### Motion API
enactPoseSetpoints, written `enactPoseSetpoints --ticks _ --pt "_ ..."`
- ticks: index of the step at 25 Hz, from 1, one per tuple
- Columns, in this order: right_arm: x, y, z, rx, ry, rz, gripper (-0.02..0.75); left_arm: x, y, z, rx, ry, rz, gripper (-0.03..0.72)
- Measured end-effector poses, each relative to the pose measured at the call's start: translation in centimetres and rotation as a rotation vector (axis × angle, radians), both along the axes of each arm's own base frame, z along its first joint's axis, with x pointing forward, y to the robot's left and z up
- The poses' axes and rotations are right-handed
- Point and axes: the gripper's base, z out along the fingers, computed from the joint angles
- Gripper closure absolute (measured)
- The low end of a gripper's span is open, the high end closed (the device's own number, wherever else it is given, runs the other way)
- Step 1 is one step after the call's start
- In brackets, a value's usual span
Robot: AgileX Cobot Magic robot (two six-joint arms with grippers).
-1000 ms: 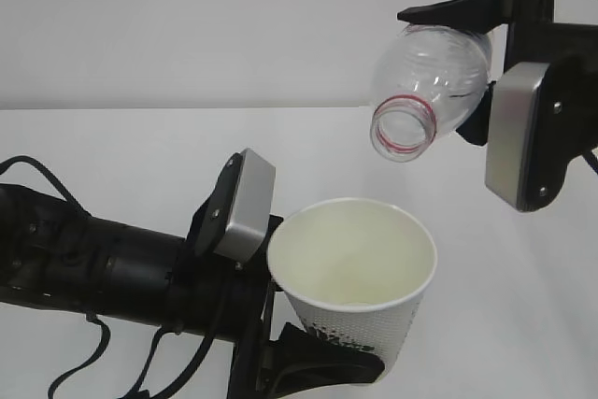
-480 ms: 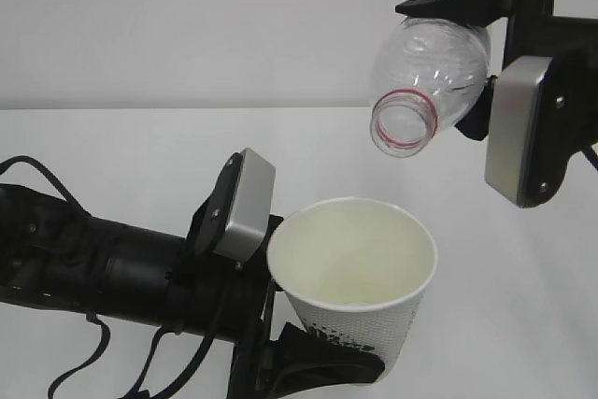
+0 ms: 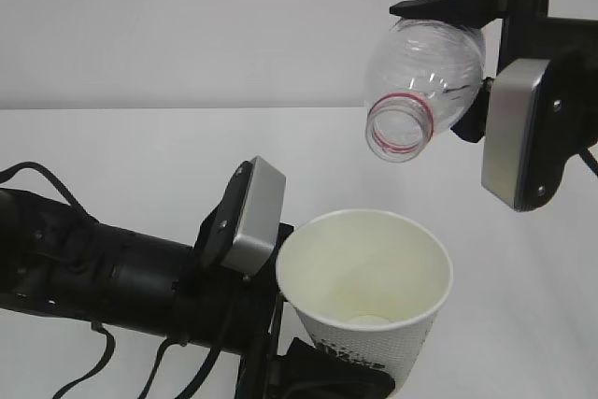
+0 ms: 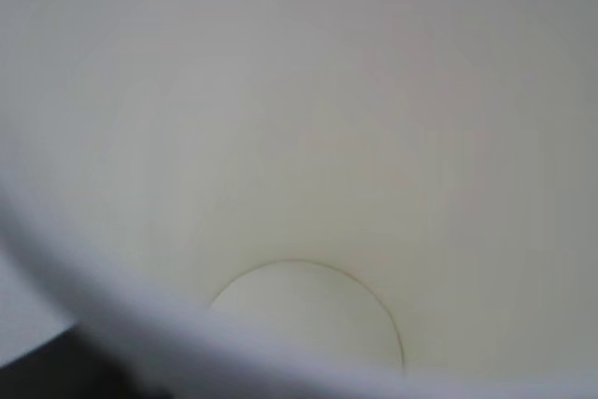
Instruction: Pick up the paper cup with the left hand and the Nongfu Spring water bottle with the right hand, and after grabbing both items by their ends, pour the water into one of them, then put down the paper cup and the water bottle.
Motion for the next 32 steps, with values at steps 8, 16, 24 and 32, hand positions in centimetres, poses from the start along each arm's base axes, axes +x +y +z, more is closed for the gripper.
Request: enactPoseSetpoints --ticks 8,16,24,32 --pt "-0.14 0.31 0.0 -0.001 -0.001 0.013 0.253 0.02 0.0 0.01 -0.001 0.0 0.002 0.165" --pt "-0.14 0.31 0.0 -0.001 -0.002 0.013 0.253 0.03 0.0 -0.02 0.002 -0.001 0.003 0.165" --pt "-0.09 0.26 -0.05 -0.015 -0.009 0.008 0.253 0.04 0.01 -0.04 0.004 -0.001 0.004 0.169" --pt "-0.09 0.25 -0.06 -0.023 -0.016 0.008 0.253 0.09 0.05 -0.18 0.021 -0.006 0.009 0.169"
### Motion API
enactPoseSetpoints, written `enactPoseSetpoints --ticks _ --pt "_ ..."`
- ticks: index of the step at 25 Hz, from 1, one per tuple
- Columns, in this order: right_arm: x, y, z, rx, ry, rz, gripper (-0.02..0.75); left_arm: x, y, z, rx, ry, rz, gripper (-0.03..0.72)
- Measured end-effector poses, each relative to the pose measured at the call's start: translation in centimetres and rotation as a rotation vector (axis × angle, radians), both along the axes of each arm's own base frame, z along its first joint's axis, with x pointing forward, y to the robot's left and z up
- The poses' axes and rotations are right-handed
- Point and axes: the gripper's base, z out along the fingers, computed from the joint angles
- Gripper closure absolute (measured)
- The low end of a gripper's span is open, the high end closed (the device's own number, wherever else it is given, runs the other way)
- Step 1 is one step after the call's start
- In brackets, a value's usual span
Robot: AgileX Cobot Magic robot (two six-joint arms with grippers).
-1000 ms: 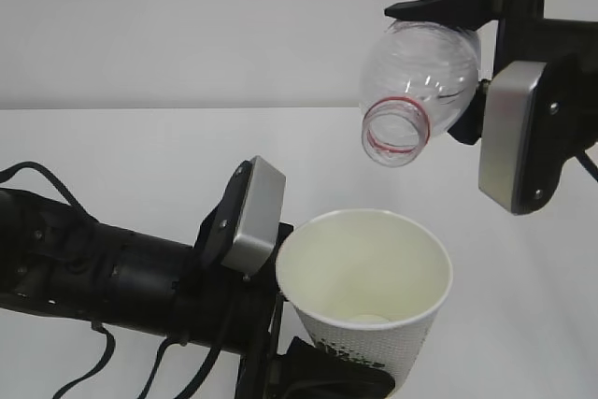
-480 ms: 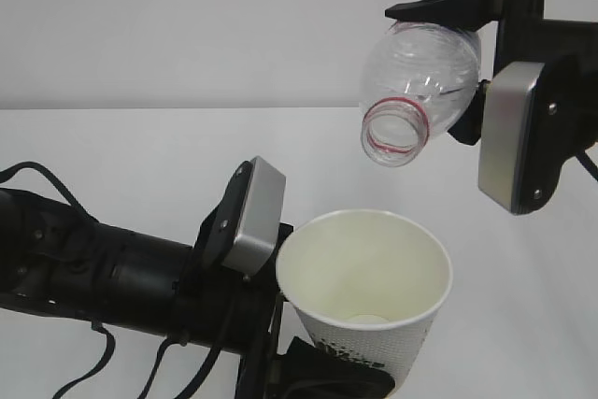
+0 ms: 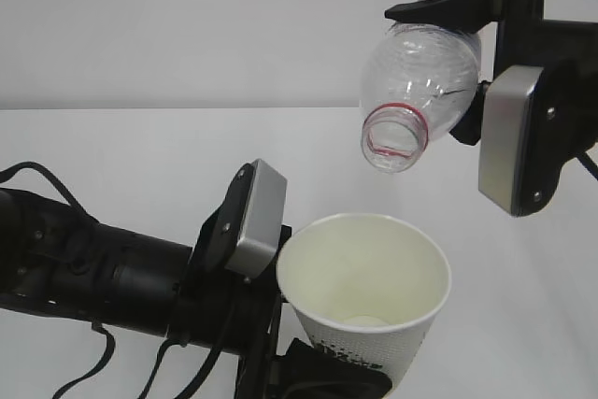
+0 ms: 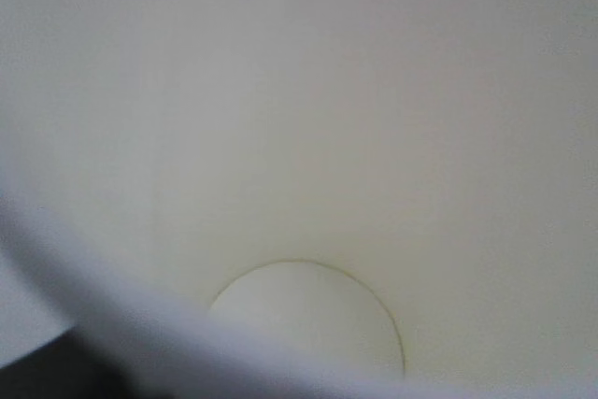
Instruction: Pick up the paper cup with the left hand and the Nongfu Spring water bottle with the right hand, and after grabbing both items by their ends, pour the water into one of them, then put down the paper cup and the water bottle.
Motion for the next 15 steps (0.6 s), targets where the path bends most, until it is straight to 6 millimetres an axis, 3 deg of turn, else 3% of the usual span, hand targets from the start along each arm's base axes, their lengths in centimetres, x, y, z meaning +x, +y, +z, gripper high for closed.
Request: enactPoseSetpoints --ticks 15 --pt "0.0 0.0 0.0 -0.017 -0.019 0.004 0.253 -0.08 0.03 -0.08 0.01 0.002 -0.008 0.169"
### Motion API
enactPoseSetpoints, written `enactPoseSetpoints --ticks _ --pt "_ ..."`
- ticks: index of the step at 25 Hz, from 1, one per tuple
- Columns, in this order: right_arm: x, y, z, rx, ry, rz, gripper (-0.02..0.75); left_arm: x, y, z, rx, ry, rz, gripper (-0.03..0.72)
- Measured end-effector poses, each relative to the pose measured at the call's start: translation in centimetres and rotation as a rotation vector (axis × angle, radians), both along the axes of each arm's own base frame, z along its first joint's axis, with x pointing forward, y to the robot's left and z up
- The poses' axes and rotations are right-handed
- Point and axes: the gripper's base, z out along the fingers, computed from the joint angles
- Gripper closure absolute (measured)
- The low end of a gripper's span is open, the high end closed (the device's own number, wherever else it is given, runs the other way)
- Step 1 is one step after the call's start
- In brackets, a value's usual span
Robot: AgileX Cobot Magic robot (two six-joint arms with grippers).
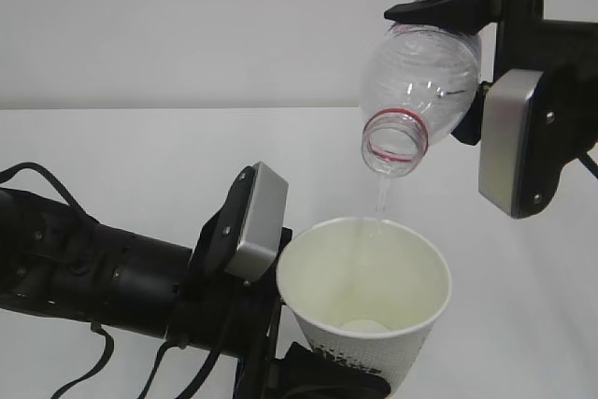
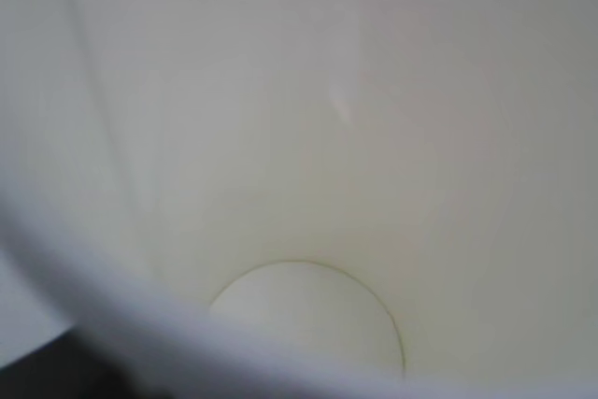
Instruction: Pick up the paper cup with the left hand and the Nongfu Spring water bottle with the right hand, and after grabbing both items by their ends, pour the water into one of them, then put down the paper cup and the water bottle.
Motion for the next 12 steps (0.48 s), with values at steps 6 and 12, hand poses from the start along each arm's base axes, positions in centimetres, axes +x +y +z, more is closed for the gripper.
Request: enactPoseSetpoints --ticks 6,12 --pt "0.0 0.0 0.0 0.0 0.0 0.0 0.253 0.0 0.0 0.0 0.002 0.022 0.007 0.17" --pt "0.0 0.0 0.0 0.0 0.0 0.0 0.253 0.0 0.0 0.0 0.002 0.022 0.007 0.17"
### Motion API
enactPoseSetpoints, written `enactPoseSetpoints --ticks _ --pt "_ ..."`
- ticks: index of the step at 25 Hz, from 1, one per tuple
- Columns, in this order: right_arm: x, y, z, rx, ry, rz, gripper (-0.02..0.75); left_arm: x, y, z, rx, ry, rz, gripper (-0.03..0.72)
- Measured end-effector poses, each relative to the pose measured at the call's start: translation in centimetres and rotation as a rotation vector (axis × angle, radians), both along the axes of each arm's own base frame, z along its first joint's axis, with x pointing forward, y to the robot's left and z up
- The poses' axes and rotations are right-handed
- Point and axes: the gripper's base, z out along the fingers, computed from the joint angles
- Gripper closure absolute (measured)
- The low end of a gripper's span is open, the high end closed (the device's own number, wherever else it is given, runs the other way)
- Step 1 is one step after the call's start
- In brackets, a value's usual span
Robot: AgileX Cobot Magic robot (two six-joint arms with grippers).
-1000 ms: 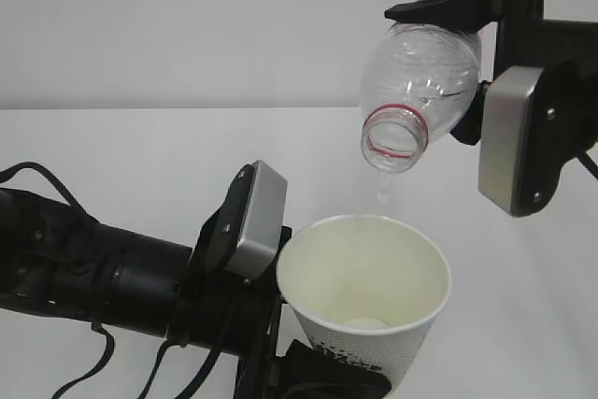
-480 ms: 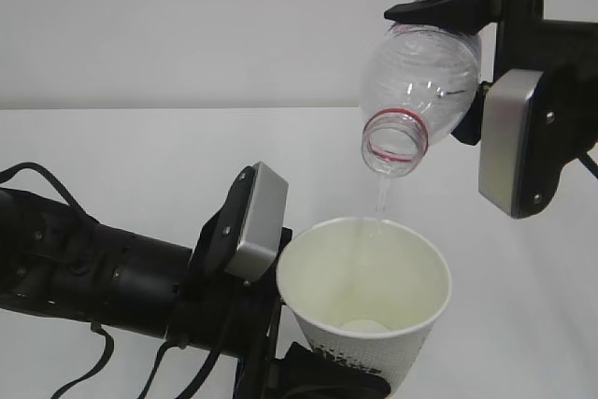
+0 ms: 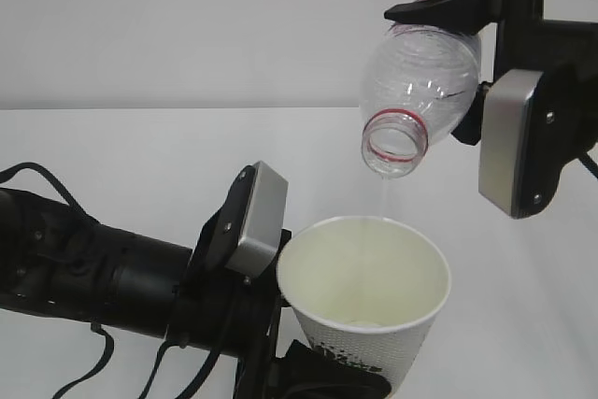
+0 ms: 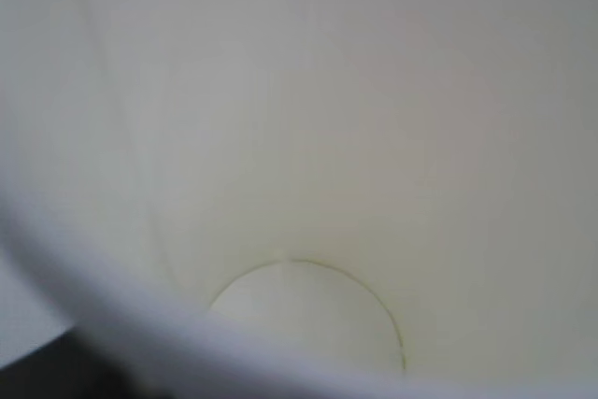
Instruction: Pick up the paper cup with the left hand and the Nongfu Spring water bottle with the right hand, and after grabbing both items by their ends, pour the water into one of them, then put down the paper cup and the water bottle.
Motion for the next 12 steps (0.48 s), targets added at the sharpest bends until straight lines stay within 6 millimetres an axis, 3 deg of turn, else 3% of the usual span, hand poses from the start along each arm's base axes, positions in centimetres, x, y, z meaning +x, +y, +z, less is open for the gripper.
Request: enactPoseSetpoints --ticks 12 --pt "0.0 0.0 0.0 -0.013 -0.015 0.003 0.253 0.0 0.0 0.0 0.0 0.001 0.0 0.171"
